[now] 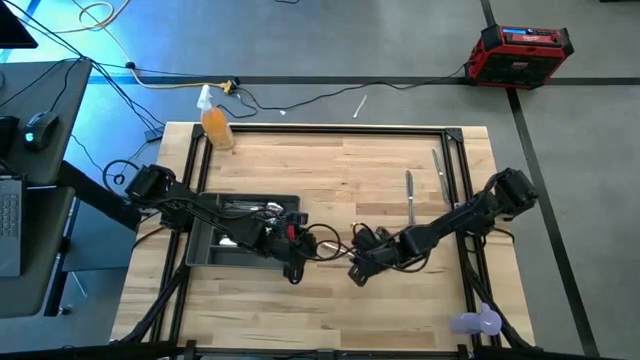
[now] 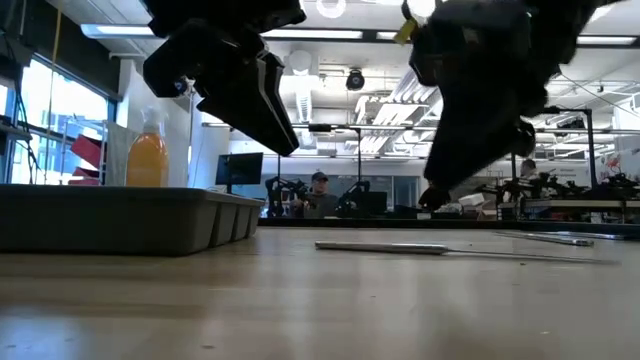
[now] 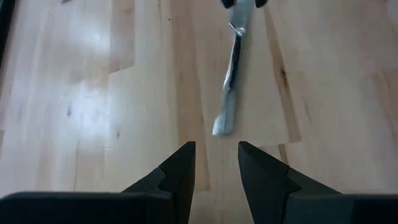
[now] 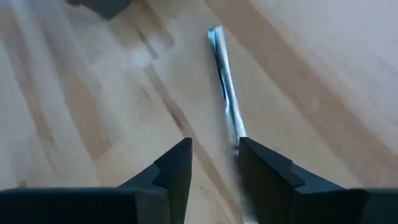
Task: Sort silverware
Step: Put the silver knife into the black silverware tray
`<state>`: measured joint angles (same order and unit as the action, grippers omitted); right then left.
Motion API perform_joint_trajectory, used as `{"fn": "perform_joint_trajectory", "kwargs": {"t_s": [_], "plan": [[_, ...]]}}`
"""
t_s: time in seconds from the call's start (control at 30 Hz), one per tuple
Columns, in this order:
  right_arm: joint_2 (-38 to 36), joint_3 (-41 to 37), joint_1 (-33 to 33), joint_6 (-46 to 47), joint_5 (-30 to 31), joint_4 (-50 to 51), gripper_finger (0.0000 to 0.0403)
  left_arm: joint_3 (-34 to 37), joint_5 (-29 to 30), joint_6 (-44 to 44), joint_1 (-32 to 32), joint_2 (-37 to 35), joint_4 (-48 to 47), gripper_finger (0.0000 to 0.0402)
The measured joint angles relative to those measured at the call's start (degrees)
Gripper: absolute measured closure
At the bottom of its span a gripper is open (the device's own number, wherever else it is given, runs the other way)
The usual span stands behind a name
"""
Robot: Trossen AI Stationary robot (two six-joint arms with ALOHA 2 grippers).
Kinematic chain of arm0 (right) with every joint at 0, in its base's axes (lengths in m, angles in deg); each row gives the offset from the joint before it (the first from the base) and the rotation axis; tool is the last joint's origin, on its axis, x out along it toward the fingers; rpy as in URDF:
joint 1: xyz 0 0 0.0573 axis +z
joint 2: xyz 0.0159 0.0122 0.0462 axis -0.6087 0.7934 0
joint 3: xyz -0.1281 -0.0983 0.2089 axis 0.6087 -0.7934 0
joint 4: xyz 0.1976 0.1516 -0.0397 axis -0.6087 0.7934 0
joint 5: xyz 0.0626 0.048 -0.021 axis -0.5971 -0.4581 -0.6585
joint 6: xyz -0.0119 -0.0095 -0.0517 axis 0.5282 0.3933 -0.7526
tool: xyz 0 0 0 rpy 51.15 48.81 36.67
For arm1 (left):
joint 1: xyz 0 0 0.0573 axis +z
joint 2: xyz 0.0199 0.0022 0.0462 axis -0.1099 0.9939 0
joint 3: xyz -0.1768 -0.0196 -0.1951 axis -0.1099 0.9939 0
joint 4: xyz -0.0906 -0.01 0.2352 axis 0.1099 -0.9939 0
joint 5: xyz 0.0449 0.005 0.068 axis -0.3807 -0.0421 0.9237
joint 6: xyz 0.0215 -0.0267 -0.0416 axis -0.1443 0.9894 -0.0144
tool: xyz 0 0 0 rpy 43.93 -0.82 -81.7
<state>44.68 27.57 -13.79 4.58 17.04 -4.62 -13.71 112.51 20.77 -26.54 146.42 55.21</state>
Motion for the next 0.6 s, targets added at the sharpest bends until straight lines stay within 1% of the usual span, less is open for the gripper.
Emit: {"fn": "perform_joint_trajectory", "kwargs": {"t_s": [0.07,0.13,0.23,0.3,0.47,0.6], "plan": [[-0.1,1.0,-0.7,-1.1,-0.5,4.2,0.0282,0.0,-3.8,0.0,0.0,0.2,1.1,0.0298],[-0.1,1.1,-1.0,-1.2,-2.5,6.7,0.0282,0.0,-7.6,0.0,0.0,1.1,3.8,0.0298],[-0.1,0.1,-0.9,-1.2,-5.1,6.0,0.0282,0.0,-15.0,-2.6,-0.3,4.0,8.1,0.0299],[0.0,-1.2,0.2,-0.4,-6.2,3.9,0.0282,0.0,-18.2,-4.6,-0.8,6.4,10.2,0.0306],[0.0,-3.9,3.7,3.7,-5.4,-3.7,0.0278,-1.3,-18.0,-8.0,-1.8,11.2,12.4,0.0336],[0.0,-5.9,4.8,6.1,-5.2,-11.4,0.0257,-5.0,-18.7,-10.2,-1.5,14.9,12.4,0.0372]]}}
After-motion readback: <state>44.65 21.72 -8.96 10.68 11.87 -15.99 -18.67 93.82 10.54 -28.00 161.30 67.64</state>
